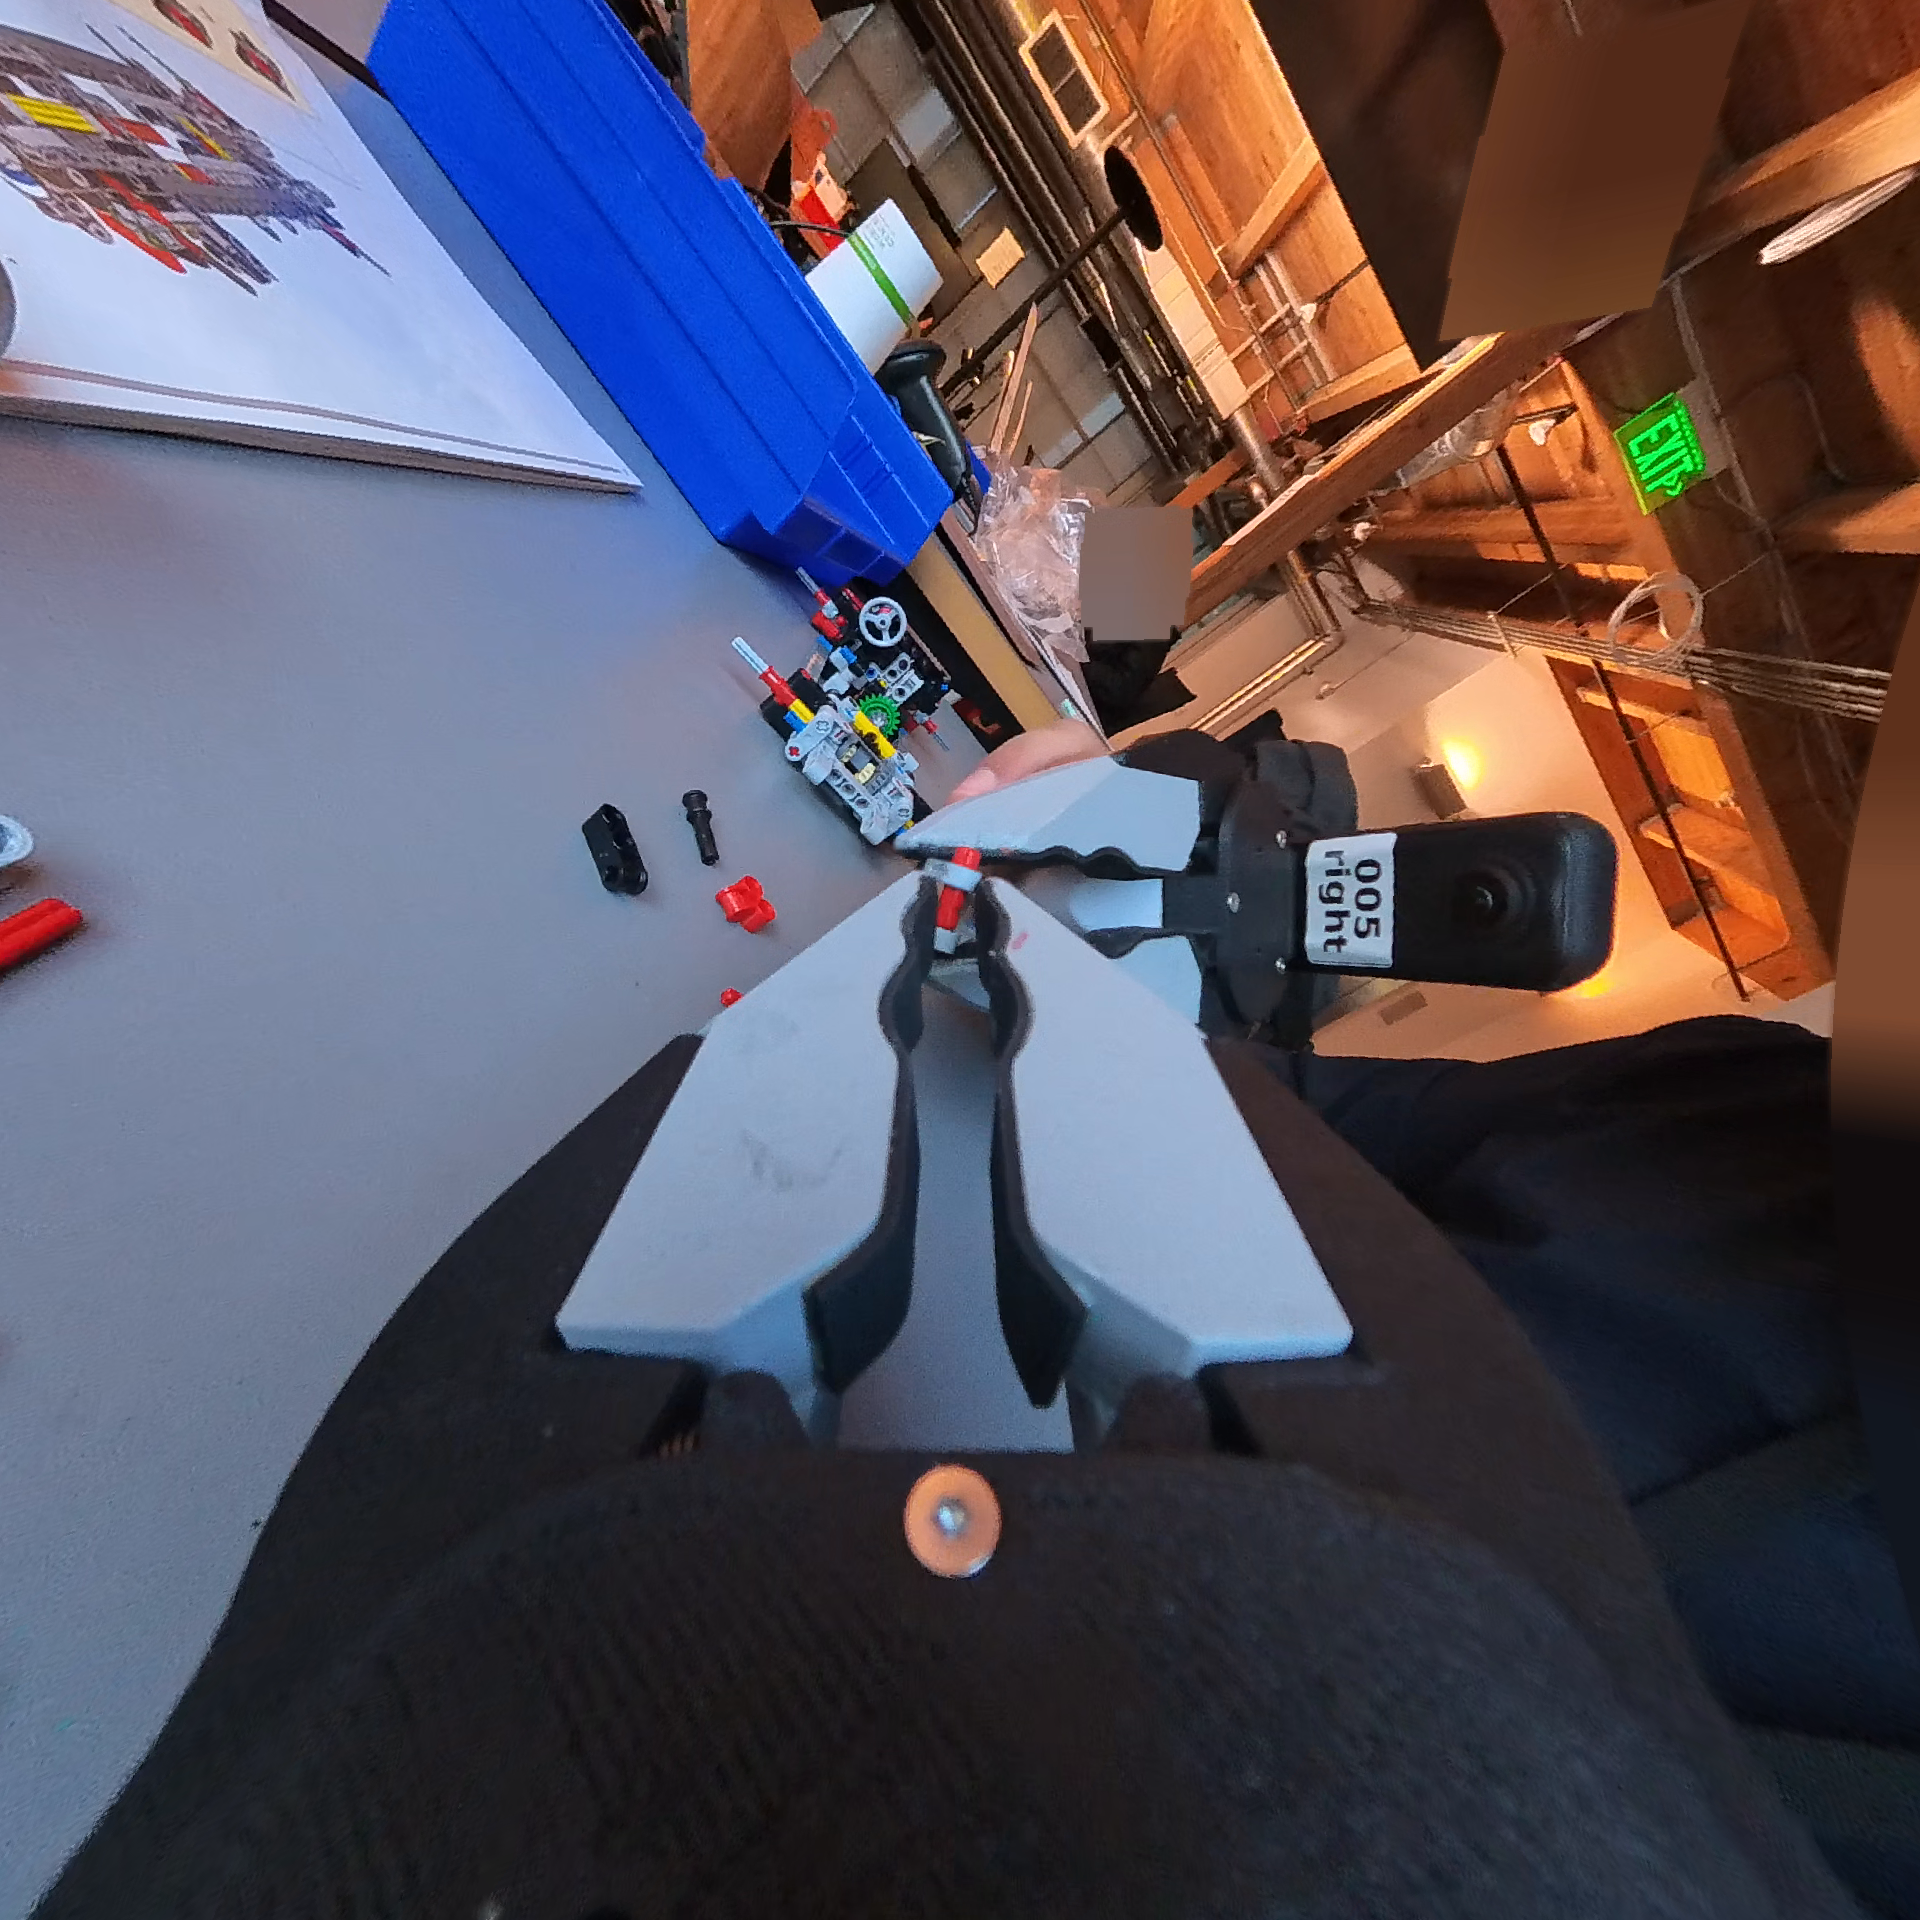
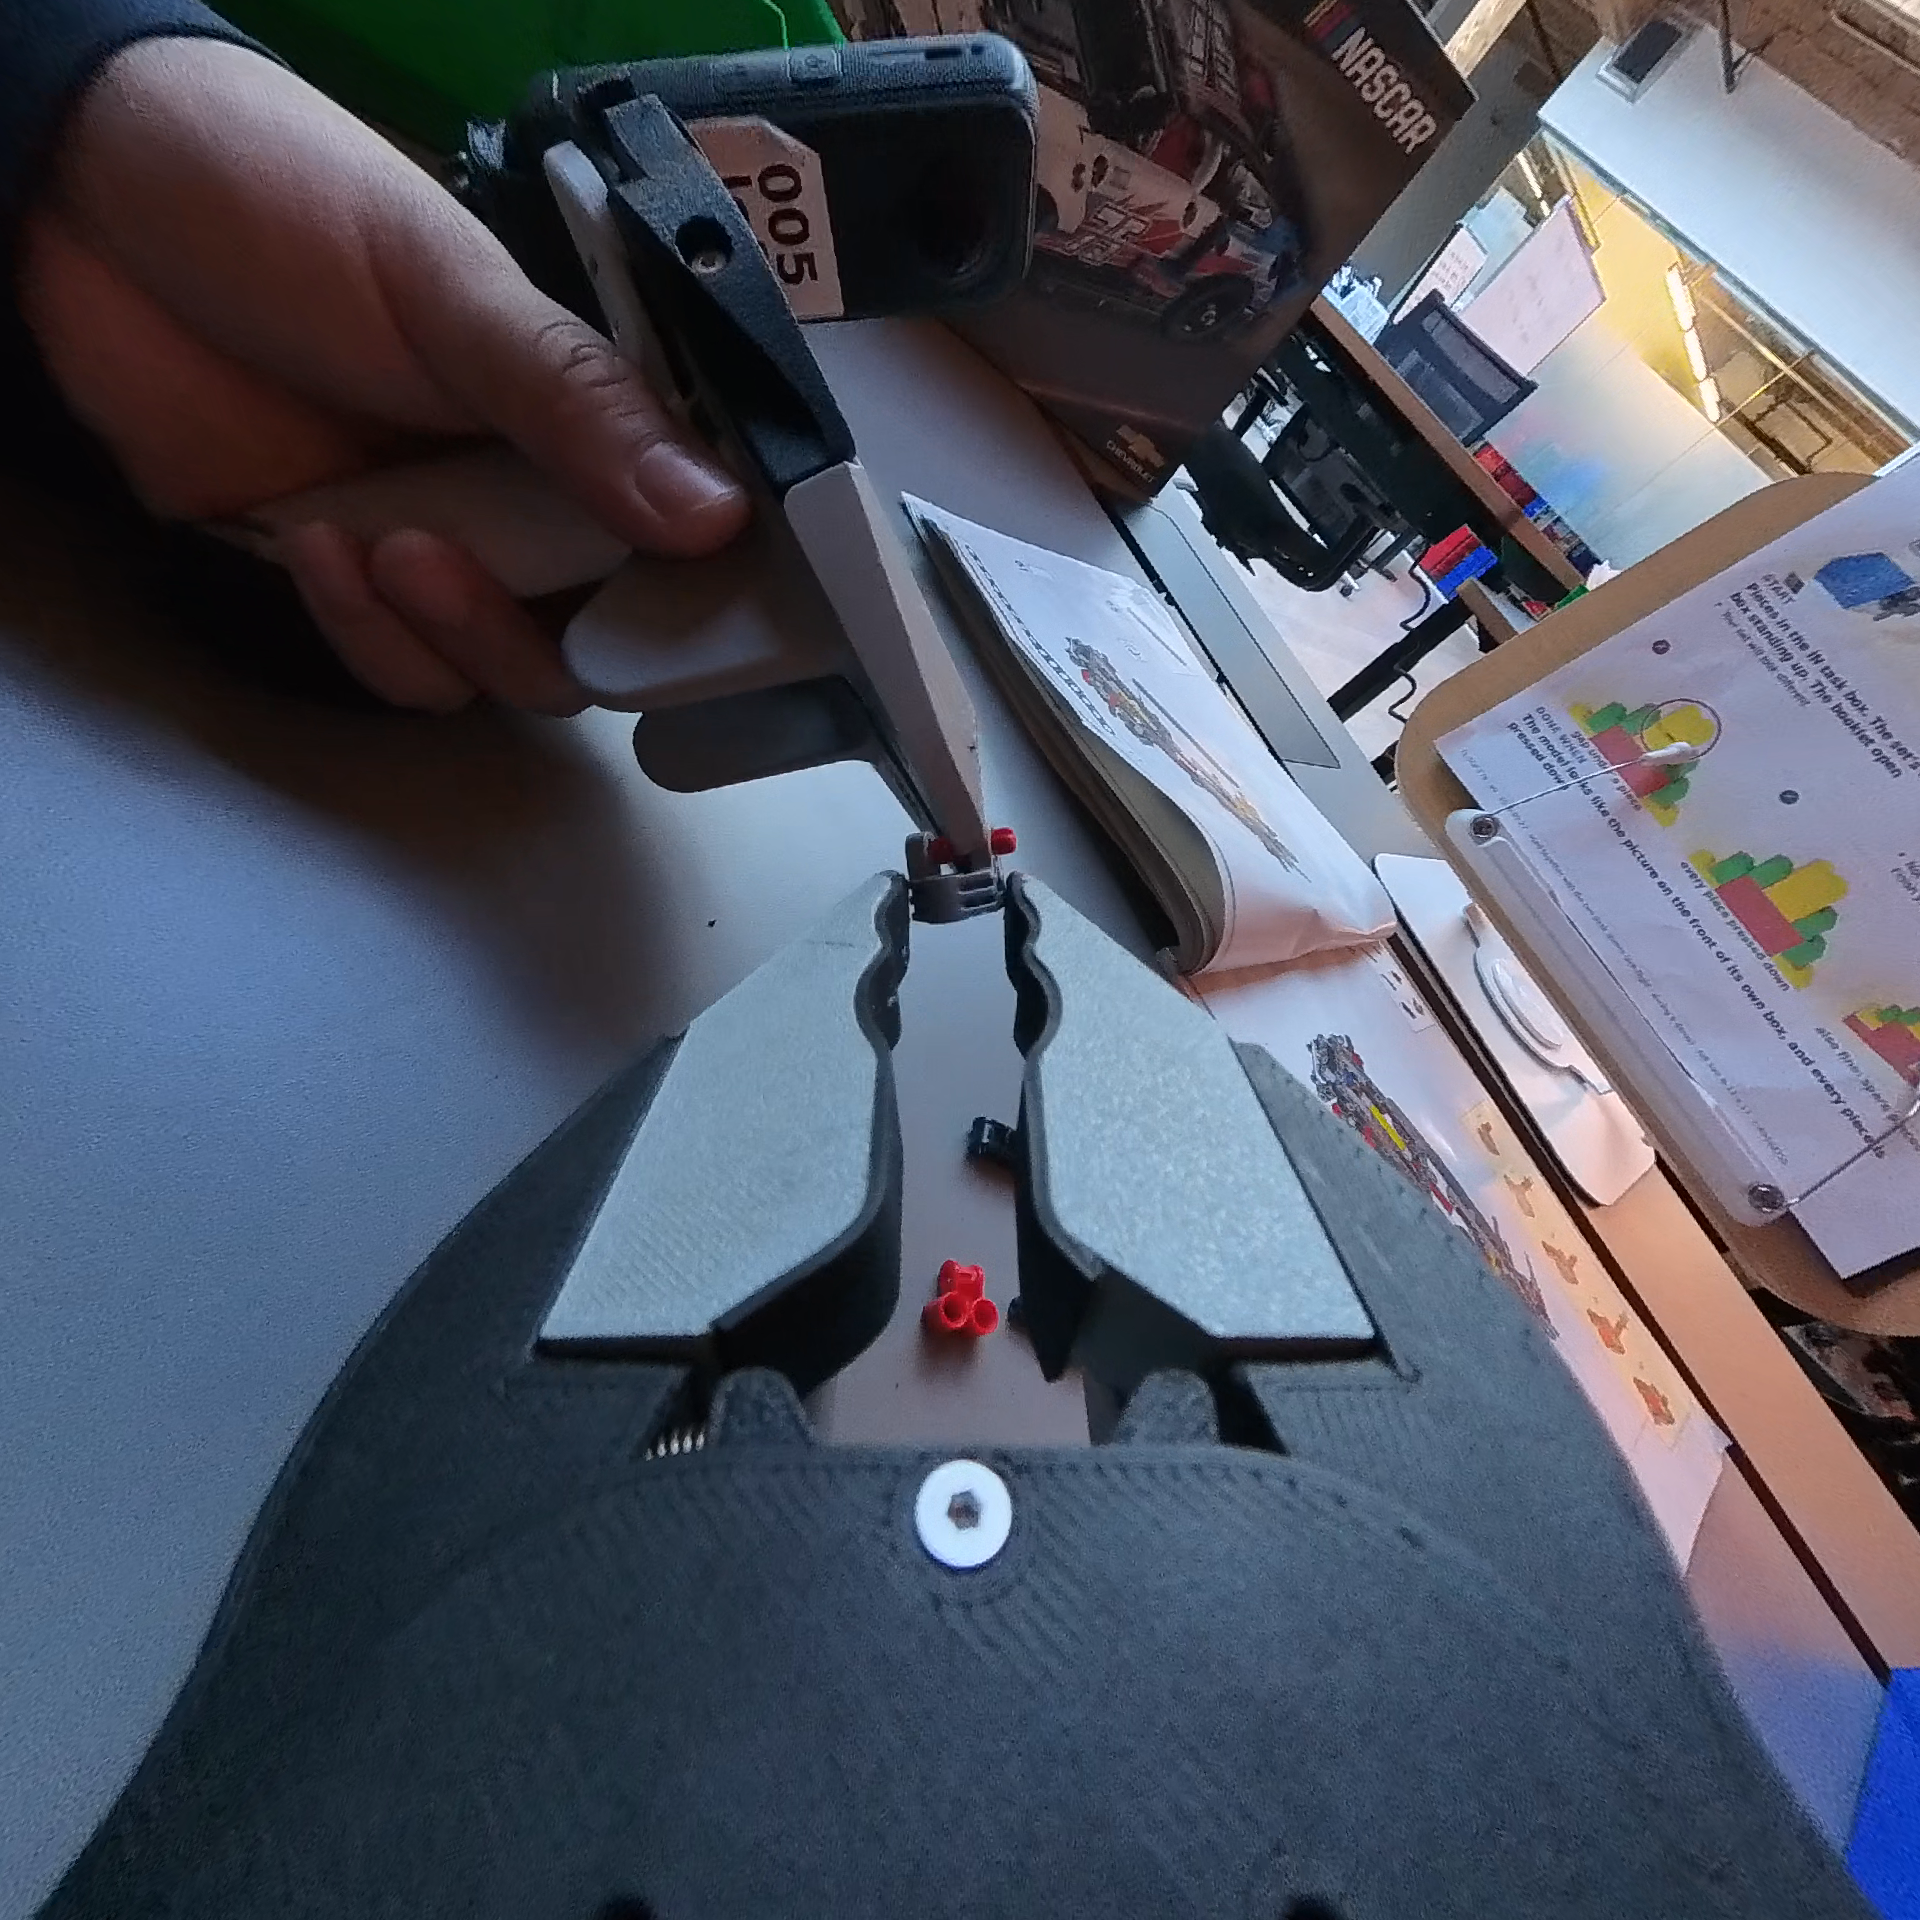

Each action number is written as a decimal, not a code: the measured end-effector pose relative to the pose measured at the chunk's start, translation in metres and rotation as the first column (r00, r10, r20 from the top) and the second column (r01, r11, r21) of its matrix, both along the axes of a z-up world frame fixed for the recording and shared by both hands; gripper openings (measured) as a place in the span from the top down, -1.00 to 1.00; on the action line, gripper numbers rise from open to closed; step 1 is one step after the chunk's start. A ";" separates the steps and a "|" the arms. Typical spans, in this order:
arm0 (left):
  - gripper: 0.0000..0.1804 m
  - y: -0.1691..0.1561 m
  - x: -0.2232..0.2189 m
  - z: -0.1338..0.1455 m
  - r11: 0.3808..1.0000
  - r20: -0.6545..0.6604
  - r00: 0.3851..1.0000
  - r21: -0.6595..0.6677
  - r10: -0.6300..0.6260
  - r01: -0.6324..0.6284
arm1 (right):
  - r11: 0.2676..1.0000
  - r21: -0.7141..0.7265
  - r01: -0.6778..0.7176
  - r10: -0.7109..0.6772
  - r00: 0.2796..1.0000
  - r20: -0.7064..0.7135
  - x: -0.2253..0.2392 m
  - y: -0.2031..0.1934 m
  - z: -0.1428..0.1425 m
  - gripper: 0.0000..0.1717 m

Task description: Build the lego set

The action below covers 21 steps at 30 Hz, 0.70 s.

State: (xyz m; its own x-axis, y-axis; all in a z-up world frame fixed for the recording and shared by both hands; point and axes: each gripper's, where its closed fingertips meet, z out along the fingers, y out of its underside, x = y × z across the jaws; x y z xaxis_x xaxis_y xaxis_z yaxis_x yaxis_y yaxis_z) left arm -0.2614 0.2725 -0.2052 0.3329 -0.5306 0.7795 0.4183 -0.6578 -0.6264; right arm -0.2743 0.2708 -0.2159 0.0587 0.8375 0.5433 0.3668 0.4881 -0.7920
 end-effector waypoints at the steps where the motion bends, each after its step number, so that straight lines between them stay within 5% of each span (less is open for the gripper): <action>1: 0.94 0.000 0.000 0.000 1.000 0.005 1.000 -0.003 -0.003 0.003 | 1.000 -0.006 -0.003 0.003 1.000 0.000 0.000 0.000 0.000 0.82; 6: 0.90 -0.006 -0.003 0.000 0.997 -0.027 0.997 0.009 -0.074 0.074 | 0.987 -0.158 -0.038 0.036 0.999 -0.016 0.001 -0.002 -0.002 0.83; 9: 0.84 -0.016 -0.011 -0.010 0.985 -0.263 0.956 0.076 -0.128 0.152 | 0.966 -0.256 -0.021 0.022 1.000 0.001 0.003 0.005 -0.008 0.83; 11: 0.79 -0.027 -0.025 -0.019 0.967 -0.453 0.874 0.082 -0.179 0.240 | 0.944 -0.330 -0.025 0.026 1.000 -0.002 0.005 0.007 -0.011 0.83; 14: 0.78 -0.013 -0.088 -0.009 0.978 -0.646 0.760 0.196 0.077 0.067 | 0.909 -0.416 -0.039 0.033 0.999 -0.021 0.006 0.009 -0.009 0.83; 16: 0.79 -0.012 -0.126 0.010 0.966 -0.655 0.728 0.254 0.204 -0.042 | 0.890 -0.455 -0.042 0.034 0.999 -0.026 0.007 0.009 -0.008 0.83; 18: 0.77 -0.020 -0.151 0.028 0.960 -0.644 0.723 0.265 0.249 -0.095 | 0.875 -0.481 -0.053 0.047 0.999 -0.025 0.007 0.007 -0.009 0.83; 21: 0.74 -0.036 -0.182 0.035 0.955 -0.717 0.633 0.255 0.293 -0.152 | 0.854 -0.516 -0.071 0.069 0.997 -0.024 0.006 0.002 -0.009 0.83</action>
